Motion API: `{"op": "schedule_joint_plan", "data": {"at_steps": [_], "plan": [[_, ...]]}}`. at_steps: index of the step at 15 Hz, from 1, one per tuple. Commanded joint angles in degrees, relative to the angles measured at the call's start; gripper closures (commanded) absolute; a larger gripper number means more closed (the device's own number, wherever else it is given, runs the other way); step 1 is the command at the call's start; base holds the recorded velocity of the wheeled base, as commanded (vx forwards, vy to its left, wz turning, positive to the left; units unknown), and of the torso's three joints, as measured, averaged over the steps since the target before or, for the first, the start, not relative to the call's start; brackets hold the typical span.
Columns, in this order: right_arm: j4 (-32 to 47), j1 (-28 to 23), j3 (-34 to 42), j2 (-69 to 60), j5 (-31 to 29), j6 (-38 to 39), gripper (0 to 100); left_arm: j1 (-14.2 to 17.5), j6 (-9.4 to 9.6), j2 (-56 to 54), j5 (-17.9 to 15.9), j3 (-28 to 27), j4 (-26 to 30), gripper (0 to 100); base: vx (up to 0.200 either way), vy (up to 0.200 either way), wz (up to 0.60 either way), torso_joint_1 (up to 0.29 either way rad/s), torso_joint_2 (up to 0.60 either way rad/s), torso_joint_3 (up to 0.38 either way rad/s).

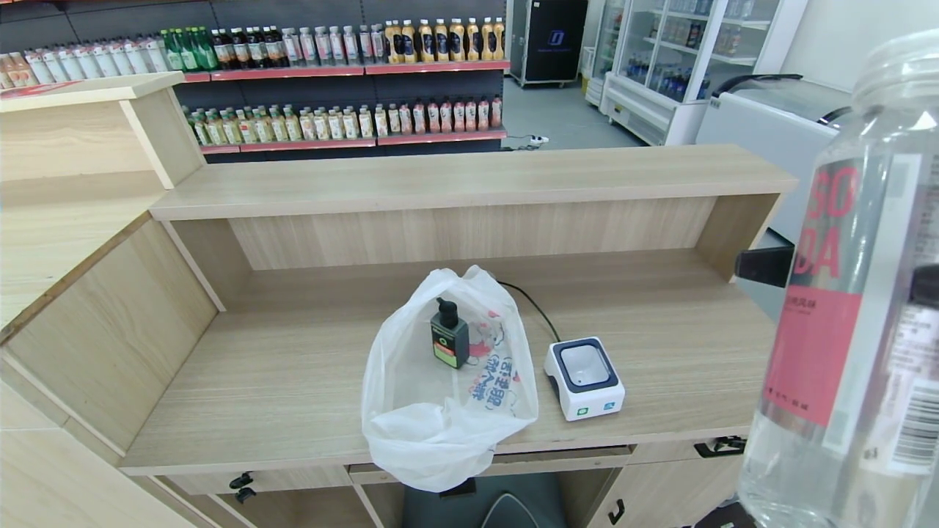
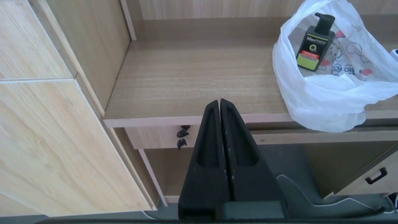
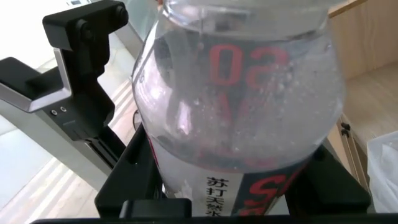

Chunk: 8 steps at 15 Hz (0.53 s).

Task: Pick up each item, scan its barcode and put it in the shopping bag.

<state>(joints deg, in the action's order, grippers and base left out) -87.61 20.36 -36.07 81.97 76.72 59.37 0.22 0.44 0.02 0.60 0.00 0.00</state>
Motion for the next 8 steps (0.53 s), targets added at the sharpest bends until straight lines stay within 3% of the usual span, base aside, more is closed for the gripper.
{"op": "schedule_joint_plan", "data": {"at_steps": [1,8], "plan": [[0.9,-0.1,0.2,-0.5,0.0,-0.9,100,0.0,0.00,0.0,0.0,0.0,0.0,100,0.000,0.000,0.00,0.000,0.00,0.000],[2.3,-0.1,1.1,-1.2,0.1,-2.2,100,0.0,0.00,0.0,0.0,0.0,0.0,100,0.000,0.000,0.00,0.000,0.00,0.000]]}}
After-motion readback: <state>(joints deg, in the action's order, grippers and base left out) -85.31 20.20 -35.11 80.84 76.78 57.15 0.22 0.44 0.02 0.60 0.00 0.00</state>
